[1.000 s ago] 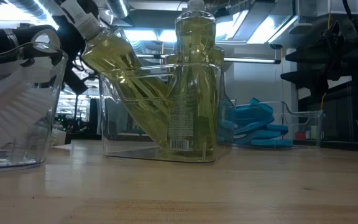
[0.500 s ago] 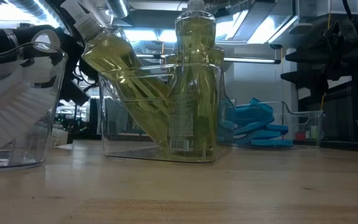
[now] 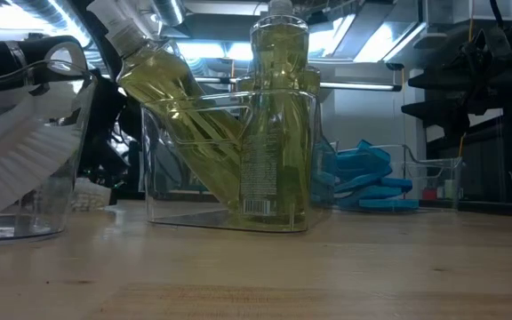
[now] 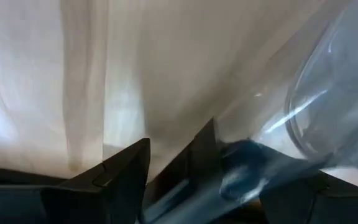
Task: Pick & Place Kitchen Sink Supplies
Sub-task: Put the black dish brush into the bottom transparent bin
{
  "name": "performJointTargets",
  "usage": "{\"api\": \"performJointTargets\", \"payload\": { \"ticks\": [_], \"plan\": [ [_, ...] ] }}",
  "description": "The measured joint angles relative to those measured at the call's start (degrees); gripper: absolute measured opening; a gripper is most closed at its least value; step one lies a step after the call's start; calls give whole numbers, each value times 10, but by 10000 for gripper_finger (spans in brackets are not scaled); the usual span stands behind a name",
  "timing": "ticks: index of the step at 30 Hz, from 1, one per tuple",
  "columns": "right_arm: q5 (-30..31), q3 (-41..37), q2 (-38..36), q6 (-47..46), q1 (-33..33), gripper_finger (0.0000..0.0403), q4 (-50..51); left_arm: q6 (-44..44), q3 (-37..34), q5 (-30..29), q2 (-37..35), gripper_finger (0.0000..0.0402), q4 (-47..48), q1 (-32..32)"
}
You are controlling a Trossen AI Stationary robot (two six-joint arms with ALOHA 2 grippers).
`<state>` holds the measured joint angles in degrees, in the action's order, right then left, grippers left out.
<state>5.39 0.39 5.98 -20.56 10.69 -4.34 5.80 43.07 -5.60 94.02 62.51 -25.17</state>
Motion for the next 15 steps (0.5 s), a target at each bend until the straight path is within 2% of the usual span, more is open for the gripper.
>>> {"api": "performJointTargets", "payload": {
  "ticks": [3,6,9,13,15],
  "plan": [
    [0,0,0,0,0,300,0,2,2,2,14,252,-13,-5],
    [0,0,0,0,0,300,0,3,2,5,18,227,-15,-7],
    [0,0,0,0,0,300,0,3,0,9,10,180,-18,-7],
    [0,0,0,0,0,300,0,-2,-1,-5,-14,97,-31,-7],
    [0,0,0,0,0,300,0,-17,0,-5,-30,87,-33,-8]
  ]
}}
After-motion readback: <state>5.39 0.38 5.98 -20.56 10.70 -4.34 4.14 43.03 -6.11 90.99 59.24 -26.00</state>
